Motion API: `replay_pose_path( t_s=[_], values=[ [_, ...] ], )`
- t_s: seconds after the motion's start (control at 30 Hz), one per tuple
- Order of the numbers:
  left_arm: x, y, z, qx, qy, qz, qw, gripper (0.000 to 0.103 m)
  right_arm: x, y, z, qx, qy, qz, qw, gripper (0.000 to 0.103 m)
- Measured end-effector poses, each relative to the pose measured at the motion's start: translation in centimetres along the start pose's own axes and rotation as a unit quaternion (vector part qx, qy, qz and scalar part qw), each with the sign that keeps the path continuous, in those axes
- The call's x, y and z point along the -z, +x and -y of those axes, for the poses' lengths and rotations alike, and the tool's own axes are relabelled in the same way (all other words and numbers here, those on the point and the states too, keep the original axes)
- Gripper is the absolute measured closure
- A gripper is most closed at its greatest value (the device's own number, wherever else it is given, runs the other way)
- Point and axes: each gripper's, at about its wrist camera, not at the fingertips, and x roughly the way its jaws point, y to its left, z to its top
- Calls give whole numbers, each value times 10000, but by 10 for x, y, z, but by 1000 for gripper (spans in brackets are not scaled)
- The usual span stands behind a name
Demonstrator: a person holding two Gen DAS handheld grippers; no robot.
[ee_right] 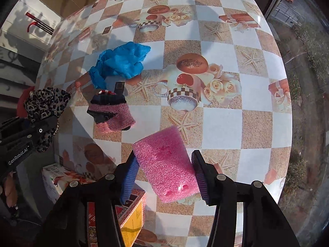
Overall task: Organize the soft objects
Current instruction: 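Lift the scrunchie and pink sponge and carry them over the white box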
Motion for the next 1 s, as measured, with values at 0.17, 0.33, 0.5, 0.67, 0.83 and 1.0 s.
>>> replay_pose_path(
  t_s=[0.17,0.33,0.5,0.67,0.83,1.0],
  values=[
    [50,-26,-12,-44,87,178,9998,77,18,-26,-16,-170,203,284,9992,49],
    [83,-52,-29,-70,102,314,9994,77,25,-57,-37,-257,209,568,9978,49],
    [104,-73,-45,-45,69,497,9987,77,32,-75,-65,-369,241,712,9965,49],
    [127,-94,-67,30,-46,684,9976,77,44,-89,-101,-476,157,792,9956,49],
    [157,-111,-95,-37,-190,817,9965,77,57,-95,-151,-557,-190,832,9948,49],
    [194,-117,-130,-142,-480,810,9955,77,66,-84,-208,-676,-648,715,9930,49]
  ],
)
